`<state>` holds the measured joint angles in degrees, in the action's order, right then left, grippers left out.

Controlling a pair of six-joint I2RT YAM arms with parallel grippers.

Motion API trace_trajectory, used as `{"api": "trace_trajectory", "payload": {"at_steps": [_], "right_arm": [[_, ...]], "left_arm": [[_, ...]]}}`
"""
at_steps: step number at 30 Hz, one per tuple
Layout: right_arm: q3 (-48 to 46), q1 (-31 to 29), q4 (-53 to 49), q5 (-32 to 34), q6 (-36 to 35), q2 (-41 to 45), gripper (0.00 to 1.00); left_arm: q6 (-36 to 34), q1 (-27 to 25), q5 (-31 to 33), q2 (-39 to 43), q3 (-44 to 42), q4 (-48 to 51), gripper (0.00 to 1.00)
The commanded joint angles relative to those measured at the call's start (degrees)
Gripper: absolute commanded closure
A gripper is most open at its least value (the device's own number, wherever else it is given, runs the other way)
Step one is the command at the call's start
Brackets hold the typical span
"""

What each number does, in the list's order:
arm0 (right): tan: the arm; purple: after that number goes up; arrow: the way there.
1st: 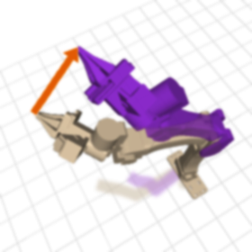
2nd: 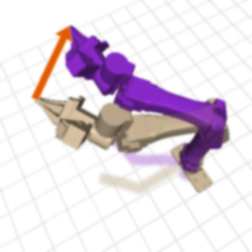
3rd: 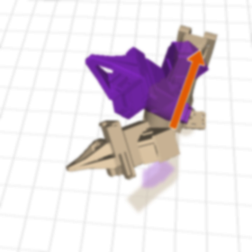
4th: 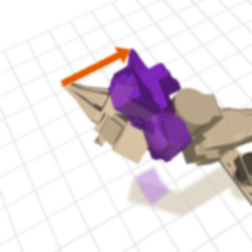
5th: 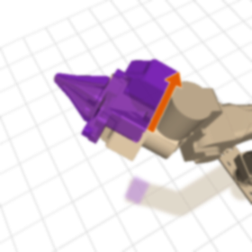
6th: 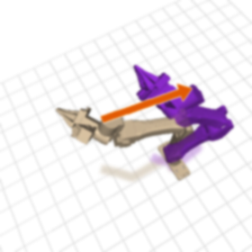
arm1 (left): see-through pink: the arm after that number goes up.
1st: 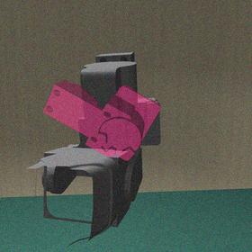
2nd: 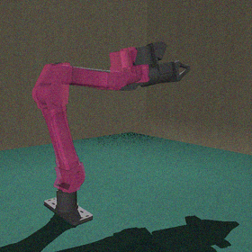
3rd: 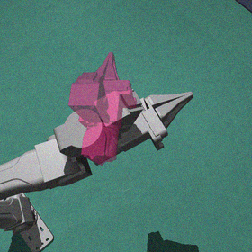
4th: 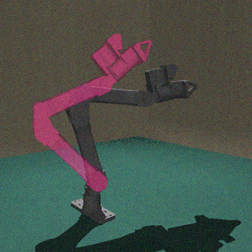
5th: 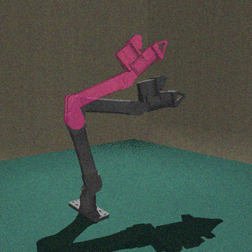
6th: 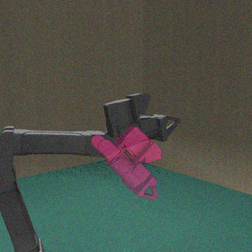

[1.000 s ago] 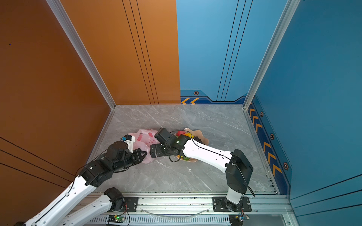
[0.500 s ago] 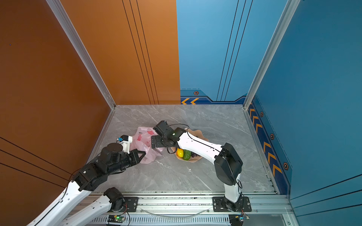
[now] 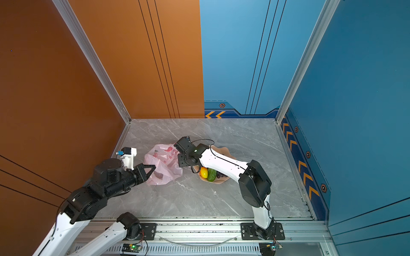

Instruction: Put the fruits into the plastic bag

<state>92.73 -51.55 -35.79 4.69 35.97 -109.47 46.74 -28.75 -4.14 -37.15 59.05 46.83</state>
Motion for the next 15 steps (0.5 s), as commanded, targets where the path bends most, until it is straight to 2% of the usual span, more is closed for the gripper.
{"api": "trace_trajectory", "payload": {"at_steps": [1,3,4,10,15], "right_arm": [[-1.7,2.3,-0.2,2.6,-0.9,4.0,0.7],[-2.7,3.3,0.2,3.4,-0.8,5.8,0.93],[-3.1,3.8,0.5,3.6,-0.9,6.7,1.0],[-5.9,5.4,1.5,4.8,-2.7,14.6,1.0],[-7.3,4.6,0.8,2.5,-2.5,20.1,1.0]], "left_arm": [[-4.0,2.3,0.2,0.1,4.1,6.1,1.0],[-4.8,3.6,0.0,0.0,4.9,7.8,1.0],[-5.1,3.9,-0.2,-0.1,5.0,8.2,1.0],[-7.4,5.2,0.6,-1.6,5.1,9.6,1.0],[-7.5,5.3,-4.7,-4.2,5.1,7.8,0.98]]}}
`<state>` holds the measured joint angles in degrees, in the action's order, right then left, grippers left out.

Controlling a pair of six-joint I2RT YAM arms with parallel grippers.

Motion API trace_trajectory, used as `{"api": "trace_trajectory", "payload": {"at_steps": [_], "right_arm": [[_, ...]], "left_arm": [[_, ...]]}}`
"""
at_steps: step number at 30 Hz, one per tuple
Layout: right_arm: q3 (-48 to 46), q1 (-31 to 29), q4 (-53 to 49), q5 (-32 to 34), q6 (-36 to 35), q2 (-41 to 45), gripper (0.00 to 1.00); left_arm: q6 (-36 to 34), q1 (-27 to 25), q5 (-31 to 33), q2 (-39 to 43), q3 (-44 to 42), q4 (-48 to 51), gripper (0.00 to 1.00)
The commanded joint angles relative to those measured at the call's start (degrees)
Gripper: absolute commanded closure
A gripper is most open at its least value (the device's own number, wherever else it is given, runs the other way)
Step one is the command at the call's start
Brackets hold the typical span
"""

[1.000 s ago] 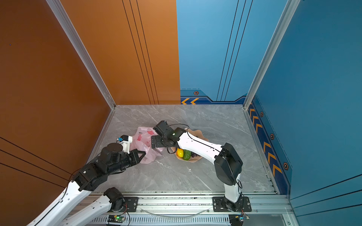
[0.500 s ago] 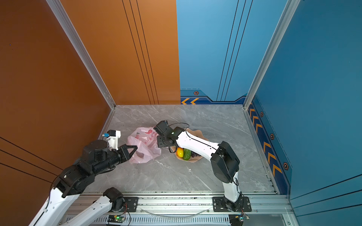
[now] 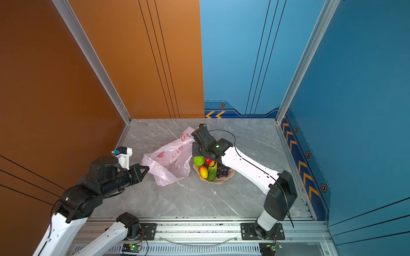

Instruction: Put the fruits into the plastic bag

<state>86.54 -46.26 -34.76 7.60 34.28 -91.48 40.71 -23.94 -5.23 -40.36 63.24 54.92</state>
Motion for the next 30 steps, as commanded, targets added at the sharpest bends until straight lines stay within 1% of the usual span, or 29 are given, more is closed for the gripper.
{"api": "trace_trajectory", "payload": {"at_steps": [1,2,4,5,7,9,12,14,16,18,20,23,24,26,30], "right_arm": [[-1.4,-1.4,-0.4,-0.1,-0.5,2.8,1.0],[-1.7,-2.0,-0.6,0.4,-0.1,3.3,1.0],[-2.5,-3.2,-0.4,0.9,0.6,4.1,1.0],[-2.7,-3.7,-0.2,1.5,0.8,4.3,1.0],[-3.4,-4.4,0.6,2.1,1.3,4.5,1.0],[-4.0,-4.8,1.5,1.8,2.1,4.3,1.0],[-4.4,-5.9,2.6,1.4,3.0,4.0,1.0],[-4.3,-7.2,2.9,1.8,3.5,3.8,1.0],[-4.2,-8.3,2.9,2.8,3.6,3.7,1.0],[-4.2,-9.0,2.8,3.8,4.1,3.6,1.0],[-4.7,-9.2,2.5,4.7,5.0,3.5,1.0],[-5.2,-9.2,2.4,5.4,5.8,3.6,1.0],[-5.3,-9.3,2.4,5.9,5.9,3.7,1.0],[-5.3,-9.4,2.4,6.7,6.1,3.9,1.0],[-5.2,-9.3,2.4,7.8,6.1,4.1,1.0]], "left_arm": [[-0.3,0.5,-5.0,-1.1,0.1,-1.4,0.75],[1.2,0.5,-6.4,-0.6,-1.1,-3.0,0.6],[4.9,0.5,-8.7,1.0,-3.8,-6.3,0.39],[7.1,0.5,-10.0,2.0,-6.8,-8.4,0.32],[11.8,0.4,-12.4,3.8,-11.1,-11.5,0.26],[15.1,0.0,-12.6,5.5,-14.3,-13.2,0.22],[18.6,-1.2,-9.9,8.4,-18.7,-14.7,0.21],[22.0,-2.6,-7.6,10.4,-22.3,-18.3,0.21],[26.2,-4.6,-5.9,11.7,-26.2,-23.9,0.22],[29.3,-8.2,-2.8,12.3,-29.3,-29.3,0.23],[30.4,-14.0,3.8,12.8,-30.4,-31.8,0.24],[30.6,-22.4,13.8,13.5,-30.1,-33.1,0.24],[31.1,-24.4,16.0,13.5,-30.2,-33.8,0.24],[33.2,-27.9,18.8,12.9,-30.7,-35.2,0.24],[35.9,-33.0,20.6,10.5,-30.1,-35.1,0.22]]}}
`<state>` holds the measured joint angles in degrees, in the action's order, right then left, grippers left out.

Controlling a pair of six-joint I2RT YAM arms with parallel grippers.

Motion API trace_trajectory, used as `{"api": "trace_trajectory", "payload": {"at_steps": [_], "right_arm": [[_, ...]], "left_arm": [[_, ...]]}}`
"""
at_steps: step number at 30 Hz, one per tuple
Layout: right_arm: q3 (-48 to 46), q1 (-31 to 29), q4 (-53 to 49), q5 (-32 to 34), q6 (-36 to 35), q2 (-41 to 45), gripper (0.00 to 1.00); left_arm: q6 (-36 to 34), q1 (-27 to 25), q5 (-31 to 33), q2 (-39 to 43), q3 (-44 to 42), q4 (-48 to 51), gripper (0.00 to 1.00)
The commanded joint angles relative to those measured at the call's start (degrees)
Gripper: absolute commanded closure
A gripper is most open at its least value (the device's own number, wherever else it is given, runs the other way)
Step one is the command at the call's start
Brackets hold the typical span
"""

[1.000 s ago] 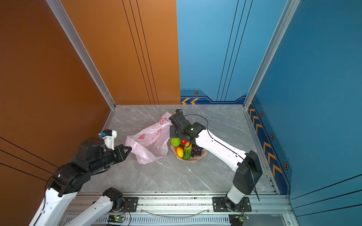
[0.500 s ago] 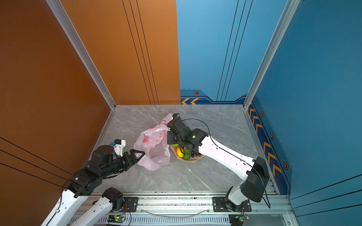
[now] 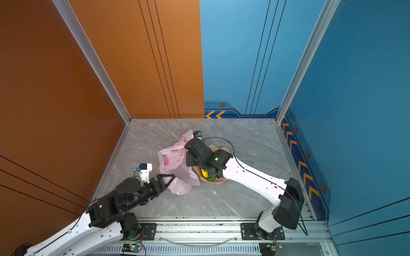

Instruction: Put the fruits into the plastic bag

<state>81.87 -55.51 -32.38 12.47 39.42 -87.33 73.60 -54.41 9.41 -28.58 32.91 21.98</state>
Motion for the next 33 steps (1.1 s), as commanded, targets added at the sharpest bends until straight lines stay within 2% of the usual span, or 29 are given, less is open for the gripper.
{"api": "trace_trajectory", "payload": {"at_steps": [1,7,10,19,24,30,33], "right_arm": [[-0.3,0.0,-0.1,3.0,0.9,-0.2,1.0],[-0.3,0.7,-0.3,4.6,0.7,-0.6,1.0],[-0.1,0.7,-0.2,5.6,0.9,-0.7,1.0],[0.8,0.9,0.5,8.5,2.6,-0.2,1.0],[3.1,2.7,3.5,8.5,4.4,0.1,1.0],[5.1,4.4,5.9,11.1,5.6,-0.9,1.0],[4.4,5.5,7.2,11.3,6.6,-1.4,1.0]], "left_arm": [[3.9,-3.9,6.3,-1.7,0.3,-2.1,0.22],[6.7,-9.2,7.3,-3.0,2.9,0.6,0.15],[7.4,-11.2,8.1,-3.0,4.2,1.9,0.01],[9.9,-15.0,10.6,-4.2,4.5,3.4,0.02],[7.6,-15.3,12.6,-5.3,7.2,6.2,0.02],[7.1,-14.3,11.1,-5.5,8.2,5.9,0.02],[8.5,-15.6,10.2,-7.3,7.4,3.3,0.02]]}}
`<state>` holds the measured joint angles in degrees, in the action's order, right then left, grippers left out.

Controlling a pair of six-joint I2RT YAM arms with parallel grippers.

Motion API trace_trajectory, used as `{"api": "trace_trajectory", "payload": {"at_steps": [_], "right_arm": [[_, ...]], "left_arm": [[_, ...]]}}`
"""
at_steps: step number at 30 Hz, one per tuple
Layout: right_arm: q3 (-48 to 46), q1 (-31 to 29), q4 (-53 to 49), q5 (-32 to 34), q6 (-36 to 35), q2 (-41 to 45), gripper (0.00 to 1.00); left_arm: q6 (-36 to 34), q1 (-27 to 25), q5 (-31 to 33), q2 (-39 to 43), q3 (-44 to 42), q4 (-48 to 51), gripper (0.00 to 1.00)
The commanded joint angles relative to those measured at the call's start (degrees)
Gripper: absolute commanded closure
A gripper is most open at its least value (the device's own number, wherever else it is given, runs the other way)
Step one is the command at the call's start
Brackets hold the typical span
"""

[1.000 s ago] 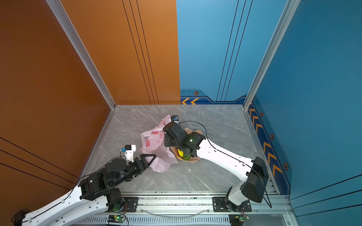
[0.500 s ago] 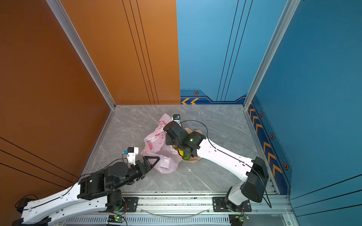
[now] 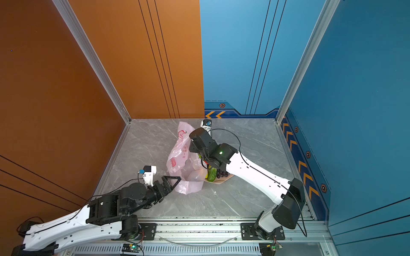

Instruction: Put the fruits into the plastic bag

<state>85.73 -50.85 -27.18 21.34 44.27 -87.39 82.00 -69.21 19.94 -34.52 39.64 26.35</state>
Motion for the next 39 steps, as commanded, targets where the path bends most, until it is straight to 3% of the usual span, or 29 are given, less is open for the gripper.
{"api": "trace_trajectory", "payload": {"at_steps": [1,5,11,16,22,27,31,34,36,39], "right_arm": [[0.4,1.0,2.4,2.5,2.0,-1.3,1.0],[-0.1,1.6,3.7,2.1,2.9,-1.8,1.0],[-0.9,1.3,4.4,2.3,3.2,-1.5,1.0],[-2.3,1.2,5.2,2.0,3.6,-0.9,1.0],[-4.1,0.5,6.0,2.1,4.1,0.7,1.0],[-5.7,-0.3,6.5,1.8,5.2,1.5,1.0],[-7.4,-1.2,7.2,1.2,6.3,2.4,1.0],[-8.5,-2.1,6.9,1.0,6.8,3.0,1.0],[-9.3,-2.8,6.4,0.7,7.3,3.6,1.0],[-10.5,-3.8,6.0,0.5,7.8,4.5,1.0]], "left_arm": [[0.1,-1.8,0.2,-2.2,0.8,-1.4,0.02],[0.0,-3.2,2.1,-3.5,0.2,-2.8,0.02],[-1.0,-2.4,3.2,-8.0,-2.6,-19.8,0.02],[-3.7,-2.6,3.0,-15.3,3.4,-19.7,0.02],[-5.5,-1.2,8.1,-14.4,4.1,-16.2,0.0],[-8.2,0.8,12.1,-12.1,4.4,-11.4,0.12],[-9.3,4.6,10.2,-11.9,3.8,-9.8,0.37],[-10.0,7.6,9.8,-10.6,2.5,-8.5,0.43],[-10.6,10.4,8.8,-9.3,1.8,-7.2,0.42],[-10.7,15.1,4.2,-8.6,1.0,-6.4,0.19]]}}
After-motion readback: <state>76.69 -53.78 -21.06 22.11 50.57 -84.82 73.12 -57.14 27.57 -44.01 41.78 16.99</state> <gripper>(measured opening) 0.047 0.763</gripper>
